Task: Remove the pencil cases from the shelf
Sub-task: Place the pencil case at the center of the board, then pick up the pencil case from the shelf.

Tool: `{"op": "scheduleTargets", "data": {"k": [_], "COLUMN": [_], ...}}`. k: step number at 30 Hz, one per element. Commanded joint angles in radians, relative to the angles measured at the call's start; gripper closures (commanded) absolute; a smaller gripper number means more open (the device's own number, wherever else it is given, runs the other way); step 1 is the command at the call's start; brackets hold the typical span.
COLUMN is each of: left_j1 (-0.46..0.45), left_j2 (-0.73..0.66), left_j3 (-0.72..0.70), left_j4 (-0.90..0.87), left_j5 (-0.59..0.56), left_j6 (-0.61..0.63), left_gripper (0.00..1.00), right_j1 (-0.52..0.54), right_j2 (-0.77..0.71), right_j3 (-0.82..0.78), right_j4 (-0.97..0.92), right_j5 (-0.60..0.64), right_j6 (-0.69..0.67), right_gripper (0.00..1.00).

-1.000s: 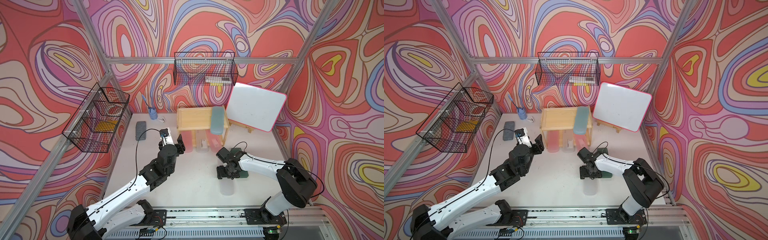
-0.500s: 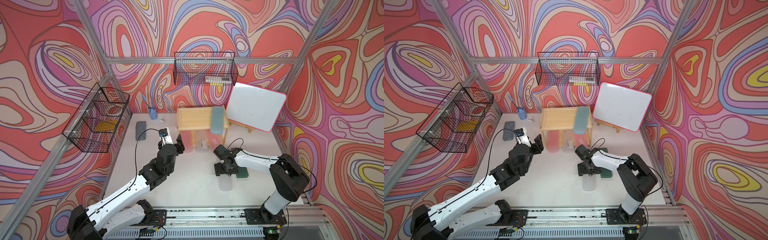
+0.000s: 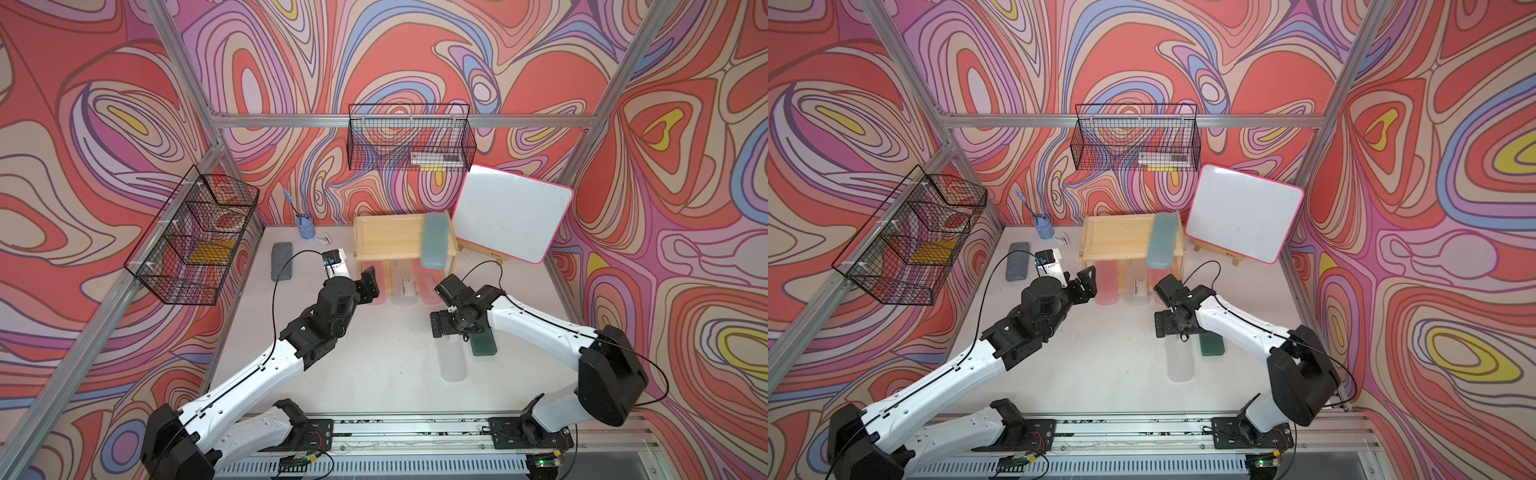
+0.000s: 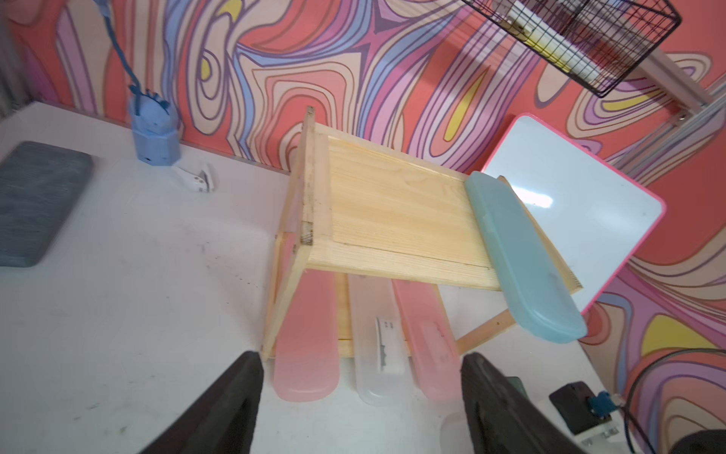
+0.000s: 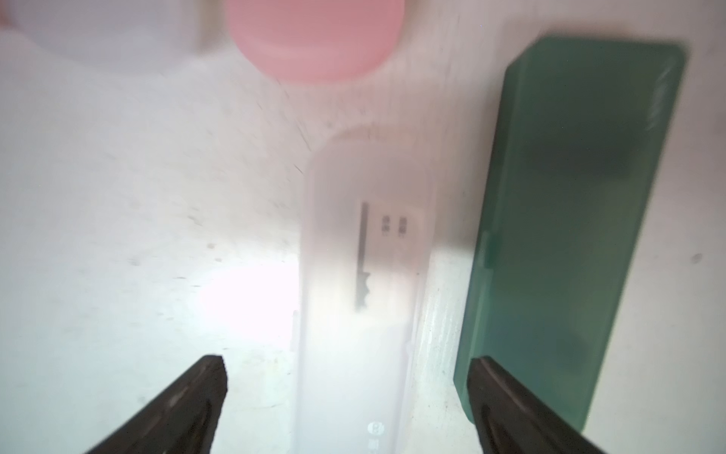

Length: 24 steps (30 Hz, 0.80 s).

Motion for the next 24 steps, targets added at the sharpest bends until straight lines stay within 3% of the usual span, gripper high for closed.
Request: {"op": "scheduleTargets", "data": {"k": [1,6,9,15,24], "left_j1": [0.018,0.019,0.018,0.020,0.020], "left_j2": [0.105,0.276,0.328,0.402,0.532], "left_j3": [0.049,0.175,0.170,0.177,0.214], "left_j4": [0.021,0.002,0.101,0.259,0.387], "left_j5": [0.275,0.436,0.503,0.567,0.620], "left_j6": [-0.110,-0.151,-0.216,-0.328,-0.420], "left_gripper": [0.17,0.14,0.10,0.05,0.03], "right_j1": [-0.005,-0.008,-0.032,-0.105,-0.114], "right_j2": [-0.095,-0.117,-0.112,-0.148,-0.138], "right_j3": [0.096,0.236,0.292,0.323,0.354], "right_j4": [-0.072,-0.137,-0.141,-0.058,-0.053], "right_j5": [0.077,0.152,0.174,0.098,0.093], "right_j6": [-0.023,-0.059,-0.078,-0.085,-0.102], "right_gripper": [0.02,0.02,0.02,0.02,0.02]}}
